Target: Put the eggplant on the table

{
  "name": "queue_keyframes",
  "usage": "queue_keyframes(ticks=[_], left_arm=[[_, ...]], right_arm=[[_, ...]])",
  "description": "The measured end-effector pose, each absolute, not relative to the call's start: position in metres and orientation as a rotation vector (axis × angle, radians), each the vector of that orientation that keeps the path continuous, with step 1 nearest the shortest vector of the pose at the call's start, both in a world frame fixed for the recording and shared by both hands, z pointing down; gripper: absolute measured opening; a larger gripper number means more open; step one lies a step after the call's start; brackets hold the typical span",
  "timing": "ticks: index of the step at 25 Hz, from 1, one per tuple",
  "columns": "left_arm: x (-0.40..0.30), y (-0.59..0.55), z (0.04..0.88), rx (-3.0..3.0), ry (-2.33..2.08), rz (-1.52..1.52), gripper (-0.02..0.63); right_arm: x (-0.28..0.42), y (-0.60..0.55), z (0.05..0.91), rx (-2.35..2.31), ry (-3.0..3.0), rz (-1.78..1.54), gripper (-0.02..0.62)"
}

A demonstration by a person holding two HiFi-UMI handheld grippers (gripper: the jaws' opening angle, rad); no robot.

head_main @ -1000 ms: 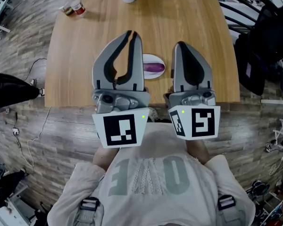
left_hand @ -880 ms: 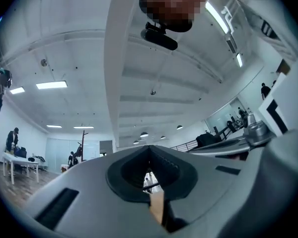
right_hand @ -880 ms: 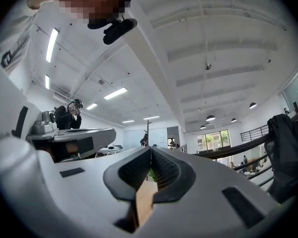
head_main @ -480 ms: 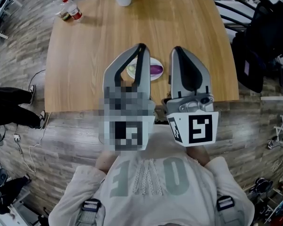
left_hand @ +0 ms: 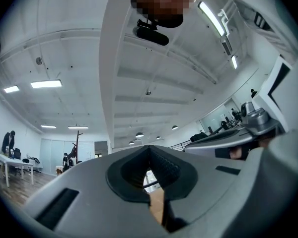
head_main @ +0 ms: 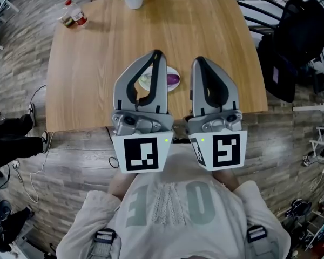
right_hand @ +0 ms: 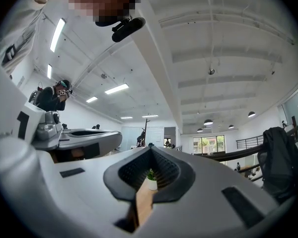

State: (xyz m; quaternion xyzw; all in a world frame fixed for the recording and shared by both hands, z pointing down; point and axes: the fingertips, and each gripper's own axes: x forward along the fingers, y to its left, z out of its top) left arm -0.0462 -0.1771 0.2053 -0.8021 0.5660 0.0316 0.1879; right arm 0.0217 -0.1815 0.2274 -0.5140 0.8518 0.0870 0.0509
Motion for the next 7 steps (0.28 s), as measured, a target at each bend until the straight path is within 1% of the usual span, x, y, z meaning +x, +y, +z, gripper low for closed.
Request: queue_keyframes(ticks=[7], left_arm=[[-0.043,-0.166,0.206,-2.285,1.602,0.097,0.009]], right_arm=[[0.027,-0.169,0.227,-1.567,2.600,0.265,0.017]])
